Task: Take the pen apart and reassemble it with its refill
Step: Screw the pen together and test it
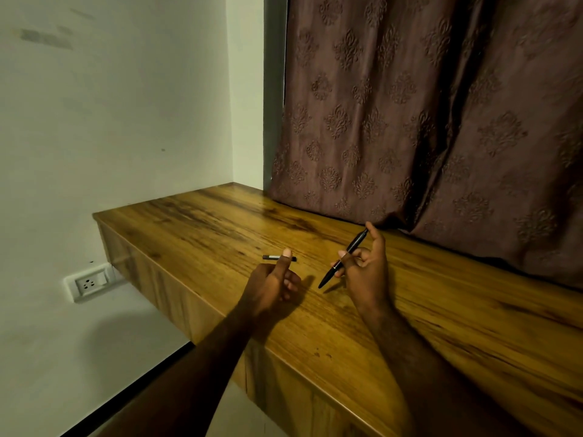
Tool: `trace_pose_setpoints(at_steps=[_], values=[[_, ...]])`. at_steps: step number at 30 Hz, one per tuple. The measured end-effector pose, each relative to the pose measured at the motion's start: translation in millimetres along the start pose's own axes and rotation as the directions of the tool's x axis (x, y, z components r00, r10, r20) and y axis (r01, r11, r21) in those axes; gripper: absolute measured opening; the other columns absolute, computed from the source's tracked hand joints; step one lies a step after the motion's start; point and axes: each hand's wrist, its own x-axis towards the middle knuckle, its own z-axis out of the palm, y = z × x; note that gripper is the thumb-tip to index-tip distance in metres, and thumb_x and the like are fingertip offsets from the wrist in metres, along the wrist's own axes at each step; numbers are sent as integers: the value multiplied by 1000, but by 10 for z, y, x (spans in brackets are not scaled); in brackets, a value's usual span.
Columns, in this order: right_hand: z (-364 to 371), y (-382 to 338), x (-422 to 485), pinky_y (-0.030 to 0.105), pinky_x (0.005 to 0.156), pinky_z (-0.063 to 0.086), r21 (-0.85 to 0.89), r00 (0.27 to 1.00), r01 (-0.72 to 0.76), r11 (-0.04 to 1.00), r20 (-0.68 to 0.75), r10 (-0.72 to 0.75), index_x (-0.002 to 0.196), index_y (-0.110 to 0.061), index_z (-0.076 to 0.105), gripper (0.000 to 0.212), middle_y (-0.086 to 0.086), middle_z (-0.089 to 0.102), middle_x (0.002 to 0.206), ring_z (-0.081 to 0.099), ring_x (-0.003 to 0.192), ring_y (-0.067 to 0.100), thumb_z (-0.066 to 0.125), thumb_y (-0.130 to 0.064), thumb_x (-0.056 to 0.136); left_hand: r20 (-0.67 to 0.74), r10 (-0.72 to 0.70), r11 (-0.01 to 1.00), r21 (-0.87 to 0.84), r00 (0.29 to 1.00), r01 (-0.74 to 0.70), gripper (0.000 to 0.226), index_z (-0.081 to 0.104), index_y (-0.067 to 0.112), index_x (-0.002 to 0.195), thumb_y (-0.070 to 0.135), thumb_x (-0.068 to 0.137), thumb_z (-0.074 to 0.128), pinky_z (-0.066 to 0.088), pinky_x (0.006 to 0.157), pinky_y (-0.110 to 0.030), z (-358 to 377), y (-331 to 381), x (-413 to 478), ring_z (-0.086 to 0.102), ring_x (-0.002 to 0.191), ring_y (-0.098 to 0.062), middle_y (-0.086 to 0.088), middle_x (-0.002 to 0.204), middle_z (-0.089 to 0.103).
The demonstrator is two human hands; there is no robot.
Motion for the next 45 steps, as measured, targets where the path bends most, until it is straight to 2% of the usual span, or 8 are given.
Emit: trace_pose_setpoints(at_steps=[4, 9, 14, 18, 26, 33, 39, 45], values=[[12, -56, 17, 24, 50, 50, 30, 1000, 25, 999, -13, -25, 143, -27, 34, 67, 17, 66, 82, 66, 63, 19, 59, 3, 89, 9, 15, 1000, -7, 1000, -15, 73, 65, -11, 86, 55, 92, 35, 42, 47, -20, -8, -31, 18, 58, 50, -11, -14, 64, 62], [39, -49, -24, 32, 51, 52, 54, 1000, 3, 999, 2, -3, 139, -35, 34, 73, 11, 67, 101, 67, 68, 22, 65, 2, 85, 20, 37, 999, 18, 999, -37, 78, 67, -9, 82, 63, 84, 36, 42, 49, -24, -12, -73, 29, 58, 51, -11, -10, 61, 63], [54, -50, -25, 28, 50, 51, -40, 997, 77, 996, -24, -78, 136, -27, 43, 63, 11, 61, 73, 63, 52, 19, 69, -2, 84, 33, 62, 997, 43, 998, -64, 84, 66, -12, 79, 68, 82, 37, 43, 52, -26, -24, -120, 39, 58, 53, -14, -14, 62, 62], [20, -55, -17, 19, 48, 49, -77, 992, 117, 990, -39, -120, 138, -25, 41, 57, 13, 62, 77, 65, 56, 19, 63, -6, 89, 29, 67, 997, 38, 997, -68, 85, 65, -12, 79, 69, 81, 38, 44, 55, -28, -32, -141, 43, 58, 54, -15, -14, 62, 62], [13, -66, -19, 28, 66, 57, -165, 980, 194, 967, -7, -198, 138, -35, 40, 56, 2, 71, 84, 70, 70, 11, 52, -2, 94, 42, 88, 993, 81, 995, -91, 81, 66, -12, 79, 63, 86, 37, 45, 51, -22, -27, -120, 41, 59, 53, -11, -10, 61, 63], [1, -72, -25, 26, 49, 53, -144, 971, 232, 962, -28, -239, 128, -41, 46, 52, 14, 65, 78, 65, 62, 21, 64, -11, 89, 59, 62, 998, 25, 996, -64, 69, 66, 5, 66, 68, 84, 46, 44, 60, -34, -43, -158, 49, 57, 56, -18, -12, 62, 61], [-13, -53, -8, 22, 50, 53, -167, 967, 250, 954, -15, -256, 138, -29, 41, 52, 12, 67, 82, 68, 65, 22, 61, -14, 92, 77, 57, 998, 28, 995, -59, 67, 66, 9, 62, 69, 84, 46, 43, 61, -35, -38, -146, 30, 54, 56, -19, -12, 61, 59], [6, -61, 12, 51, 57, 56, -238, 952, 293, 926, -11, -305, 131, -43, 43, 49, 12, 64, 78, 66, 69, 27, 61, -20, 92, 70, 42, 998, 47, 997, -45, 66, 66, 13, 59, 72, 82, 46, 43, 63, -34, -43, -150, 41, 55, 57, -19, -11, 61, 60]])
